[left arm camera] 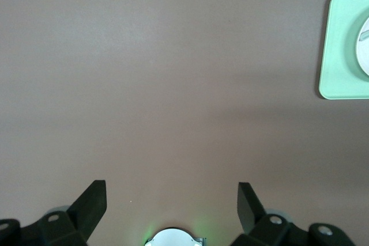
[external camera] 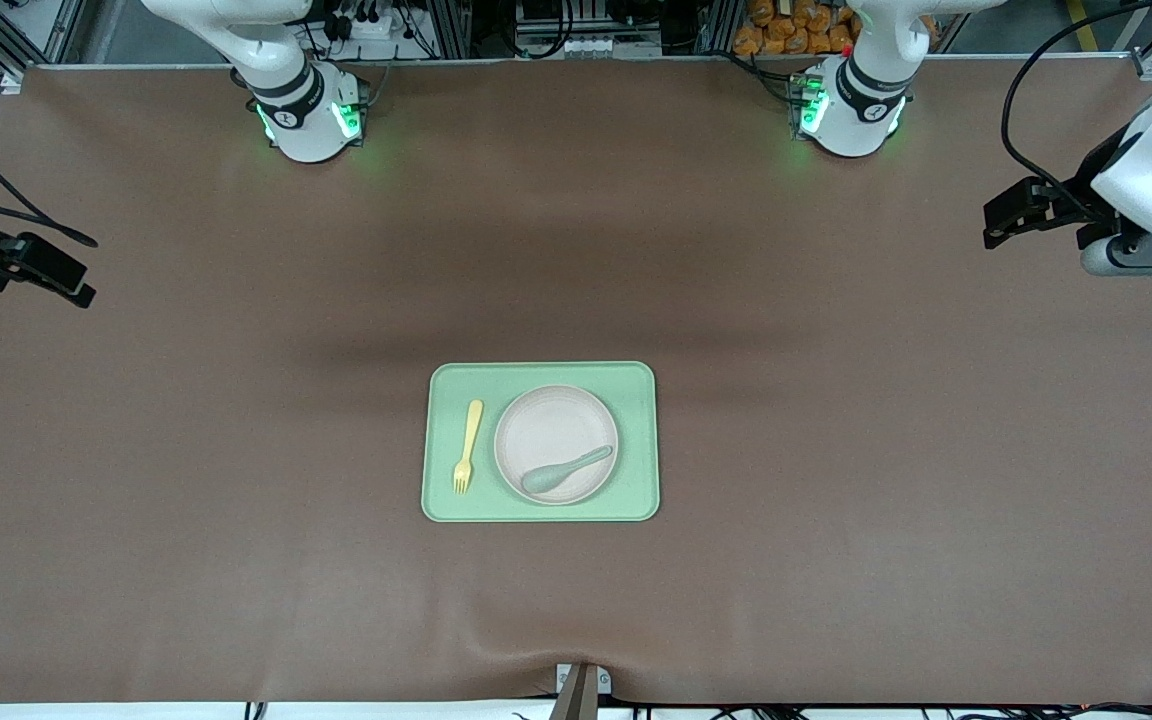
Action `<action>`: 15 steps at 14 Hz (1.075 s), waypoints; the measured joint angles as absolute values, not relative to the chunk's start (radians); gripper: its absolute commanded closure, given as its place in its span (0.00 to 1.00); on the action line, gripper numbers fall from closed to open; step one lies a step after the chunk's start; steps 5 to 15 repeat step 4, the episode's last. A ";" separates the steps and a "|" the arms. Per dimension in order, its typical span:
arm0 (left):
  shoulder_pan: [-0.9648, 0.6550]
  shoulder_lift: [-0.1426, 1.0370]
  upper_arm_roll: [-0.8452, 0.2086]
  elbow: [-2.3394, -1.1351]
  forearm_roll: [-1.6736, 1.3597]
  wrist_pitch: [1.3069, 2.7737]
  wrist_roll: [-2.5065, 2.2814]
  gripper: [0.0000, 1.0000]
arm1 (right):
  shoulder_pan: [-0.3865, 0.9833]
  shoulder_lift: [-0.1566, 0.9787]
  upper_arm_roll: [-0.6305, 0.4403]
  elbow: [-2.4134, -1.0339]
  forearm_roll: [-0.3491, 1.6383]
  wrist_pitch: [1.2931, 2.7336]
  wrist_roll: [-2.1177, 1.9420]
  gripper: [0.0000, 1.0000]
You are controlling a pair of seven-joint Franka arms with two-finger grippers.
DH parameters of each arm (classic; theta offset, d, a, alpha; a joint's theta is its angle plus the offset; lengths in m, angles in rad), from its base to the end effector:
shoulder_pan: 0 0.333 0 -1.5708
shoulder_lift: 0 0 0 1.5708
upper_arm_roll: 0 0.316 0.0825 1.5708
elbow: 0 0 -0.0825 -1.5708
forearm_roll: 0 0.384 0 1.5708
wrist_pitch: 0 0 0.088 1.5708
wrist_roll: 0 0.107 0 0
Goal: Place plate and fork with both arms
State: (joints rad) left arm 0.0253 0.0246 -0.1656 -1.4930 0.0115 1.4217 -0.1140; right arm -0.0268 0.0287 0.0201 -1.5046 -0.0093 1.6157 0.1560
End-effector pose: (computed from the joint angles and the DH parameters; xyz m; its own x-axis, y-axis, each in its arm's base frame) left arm 0.5416 -0.0738 0.6349 0.9953 -0.0243 -0.0939 -0.0261 -0.9995 -0.0182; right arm 0.5687 -0.0049 0.6440 0.9834 -0.1616 0.0827 -0.1618 -0.9868 -0.0042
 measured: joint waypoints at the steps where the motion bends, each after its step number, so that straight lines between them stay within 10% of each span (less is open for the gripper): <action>1: 0.025 0.025 -0.166 -1.493 0.012 1.422 -0.114 0.00 | -0.027 0.029 0.019 -1.492 -0.010 1.620 0.131 0.00; 15: 0.026 0.025 -0.166 -1.493 0.012 1.422 -0.114 0.00 | -0.019 0.035 0.023 -1.460 -0.010 1.618 0.123 0.00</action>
